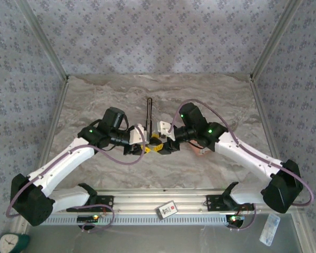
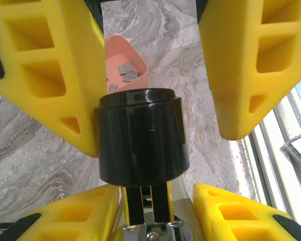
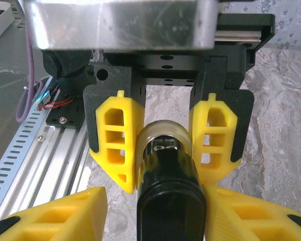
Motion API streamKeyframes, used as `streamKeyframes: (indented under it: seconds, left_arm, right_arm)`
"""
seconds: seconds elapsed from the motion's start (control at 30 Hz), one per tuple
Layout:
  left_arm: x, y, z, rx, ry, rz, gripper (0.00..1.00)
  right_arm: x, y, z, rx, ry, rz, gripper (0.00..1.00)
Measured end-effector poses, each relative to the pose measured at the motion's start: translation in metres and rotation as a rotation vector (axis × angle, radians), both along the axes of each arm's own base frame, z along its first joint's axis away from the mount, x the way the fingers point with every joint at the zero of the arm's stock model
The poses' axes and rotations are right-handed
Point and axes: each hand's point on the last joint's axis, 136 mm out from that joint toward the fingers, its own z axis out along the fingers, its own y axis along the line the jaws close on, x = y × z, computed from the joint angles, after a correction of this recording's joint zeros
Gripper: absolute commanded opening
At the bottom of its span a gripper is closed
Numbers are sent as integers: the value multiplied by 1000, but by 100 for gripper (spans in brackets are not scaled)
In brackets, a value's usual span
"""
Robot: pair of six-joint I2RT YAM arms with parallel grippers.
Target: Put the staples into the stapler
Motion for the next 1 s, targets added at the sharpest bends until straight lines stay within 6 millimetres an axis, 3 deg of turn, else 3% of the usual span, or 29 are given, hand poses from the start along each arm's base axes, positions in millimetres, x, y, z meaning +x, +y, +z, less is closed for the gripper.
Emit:
streamKeyframes:
  seconds: [0.17, 0.33, 0.5, 0.6, 0.77, 1.0]
  left_arm:
    - [0, 0, 0, 0, 0, 0, 0]
    - [0, 0, 0, 1, 2, 0, 0]
    - [1, 2, 0, -2, 7, 7, 0]
    - [7, 2, 5, -38, 15, 24, 0]
    - [9, -4, 22, -144, -19, 5, 0]
    - [17, 2, 29, -219, 16, 39, 0]
  right_arm:
    - [3, 3, 3, 7, 12, -9, 36]
    - [5, 3, 3, 5, 14, -22, 36]
    - [7, 2, 3, 4, 27, -31, 12]
    - [12, -3, 11, 39, 30, -40, 4]
    - [14, -16, 26, 106, 1, -59, 0]
    - [23, -63, 52, 246, -32, -173, 0]
